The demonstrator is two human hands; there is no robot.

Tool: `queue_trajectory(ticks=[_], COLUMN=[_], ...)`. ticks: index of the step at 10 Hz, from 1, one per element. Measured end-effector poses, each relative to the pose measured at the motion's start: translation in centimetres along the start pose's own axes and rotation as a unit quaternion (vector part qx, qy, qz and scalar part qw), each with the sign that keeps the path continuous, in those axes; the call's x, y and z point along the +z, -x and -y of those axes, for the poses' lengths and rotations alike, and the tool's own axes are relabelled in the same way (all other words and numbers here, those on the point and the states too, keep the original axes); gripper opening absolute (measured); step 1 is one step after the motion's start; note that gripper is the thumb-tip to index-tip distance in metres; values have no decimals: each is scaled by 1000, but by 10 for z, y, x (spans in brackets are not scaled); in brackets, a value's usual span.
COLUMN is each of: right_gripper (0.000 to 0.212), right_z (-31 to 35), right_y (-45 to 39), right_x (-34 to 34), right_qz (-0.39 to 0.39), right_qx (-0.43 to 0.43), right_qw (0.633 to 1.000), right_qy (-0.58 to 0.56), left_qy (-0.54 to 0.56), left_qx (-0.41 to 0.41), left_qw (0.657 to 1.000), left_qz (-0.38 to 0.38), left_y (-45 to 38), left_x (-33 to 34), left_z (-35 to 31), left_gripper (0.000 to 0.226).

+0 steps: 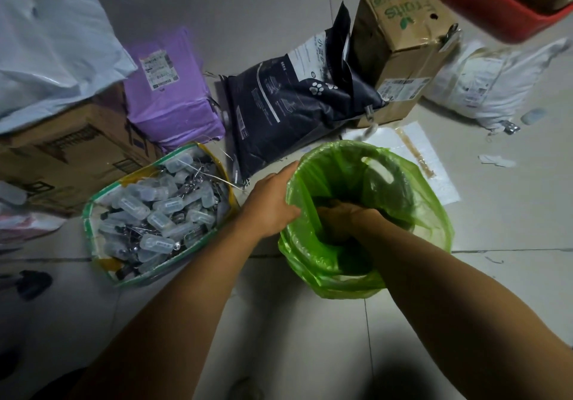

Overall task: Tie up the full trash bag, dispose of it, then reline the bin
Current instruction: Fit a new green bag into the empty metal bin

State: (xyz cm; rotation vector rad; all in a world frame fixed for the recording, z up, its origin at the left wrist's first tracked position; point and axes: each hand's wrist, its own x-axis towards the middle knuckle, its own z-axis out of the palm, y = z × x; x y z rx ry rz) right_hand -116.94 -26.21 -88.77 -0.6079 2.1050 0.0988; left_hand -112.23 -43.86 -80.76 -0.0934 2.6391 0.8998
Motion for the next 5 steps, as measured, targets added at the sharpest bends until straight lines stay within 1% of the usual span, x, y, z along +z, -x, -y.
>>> queue_trajectory(ticks=[1, 2, 3, 4, 5], right_gripper=[56, 39, 39, 46, 62], right_z=[19, 16, 12, 14, 13], right_y=[65, 82, 94, 136, 180], right_x=[-29, -41, -40, -59, -66], right_qz=[-20, -99, -114, -173, -209], right_qx=[16, -9, 1, -19, 12], right_qw=[999, 995, 993, 982, 974], right_qy=[-43, -13, -27, -67, -88], left_qy=[2, -17, -80, -161, -221], left_qx=[-13, -36, -58, -60, -48], left_qw=[1000, 999, 995, 985, 974], left_qz=[-3, 3, 3, -4, 0], left_y=[2, 9, 19, 37, 72], left_x=[-2, -8, -20, -41, -70], left_z=[2, 2, -10, -33, -70], left_gripper=[96, 91, 81, 73, 68])
